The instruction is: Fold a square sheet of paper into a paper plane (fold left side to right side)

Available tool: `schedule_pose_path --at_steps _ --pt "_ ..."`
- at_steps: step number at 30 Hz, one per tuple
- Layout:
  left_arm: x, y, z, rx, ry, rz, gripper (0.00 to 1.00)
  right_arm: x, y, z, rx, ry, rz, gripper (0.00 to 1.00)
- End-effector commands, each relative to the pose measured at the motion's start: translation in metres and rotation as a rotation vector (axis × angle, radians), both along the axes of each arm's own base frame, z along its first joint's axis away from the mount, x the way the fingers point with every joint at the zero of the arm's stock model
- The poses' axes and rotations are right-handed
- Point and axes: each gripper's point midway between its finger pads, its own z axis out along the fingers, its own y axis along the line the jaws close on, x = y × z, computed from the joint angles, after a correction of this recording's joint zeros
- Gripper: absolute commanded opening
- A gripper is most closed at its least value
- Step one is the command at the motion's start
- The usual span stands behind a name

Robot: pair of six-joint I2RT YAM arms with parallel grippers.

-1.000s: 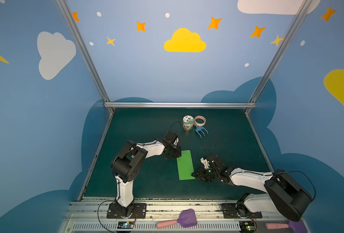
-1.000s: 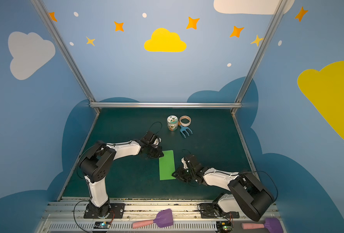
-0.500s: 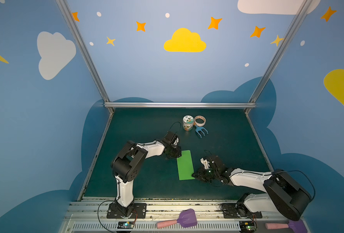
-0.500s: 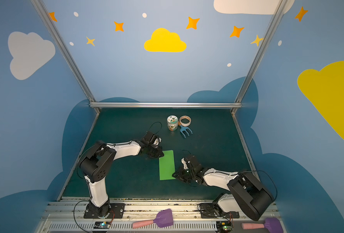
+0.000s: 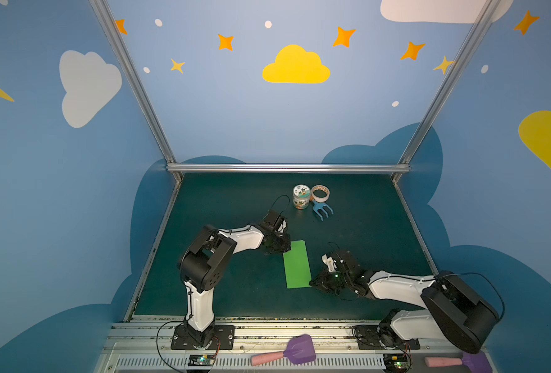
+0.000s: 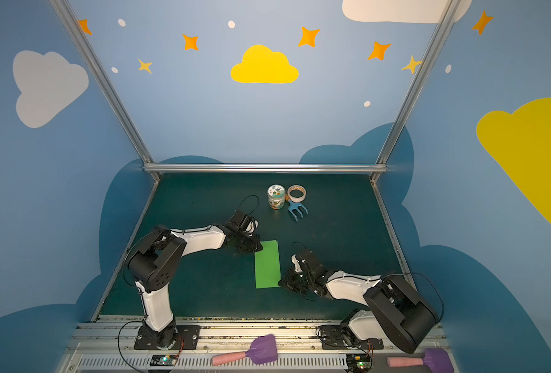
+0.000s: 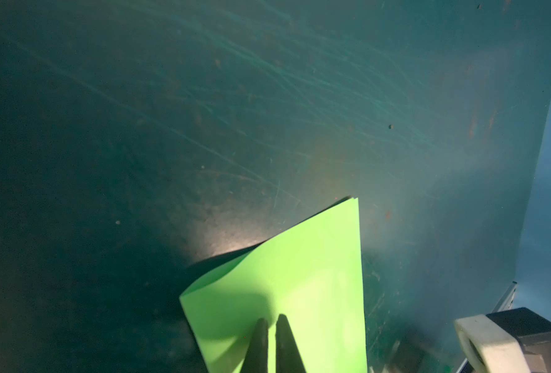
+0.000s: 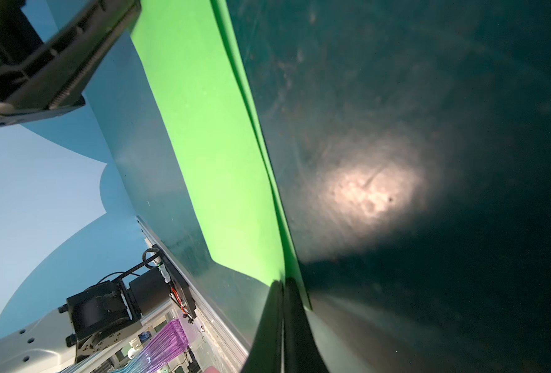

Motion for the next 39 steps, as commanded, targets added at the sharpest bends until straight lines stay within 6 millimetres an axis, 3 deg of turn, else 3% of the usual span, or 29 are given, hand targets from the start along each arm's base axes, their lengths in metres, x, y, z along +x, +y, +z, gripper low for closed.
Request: schedule_pose_path --at_steps 1,9,22,39 --pt "-0.016 0.011 -0.02 0.06 0.061 -0.003 0.09 0.007 0.01 0.009 0.019 -0.023 0.017 0.0" --pt "-0.017 0.01 -0.021 0.059 0.066 -0.011 0.08 0.023 0.031 0.021 0.045 -0.038 0.047 0.0" --pt "-0.017 0.009 -0.023 0.057 0.071 -0.021 0.07 0.047 0.064 0.02 0.074 -0.034 0.078 0.0" --pt "-0.017 0.008 -0.019 0.05 0.066 -0.027 0.06 0.054 0.071 0.007 0.066 -0.014 0.079 0.0"
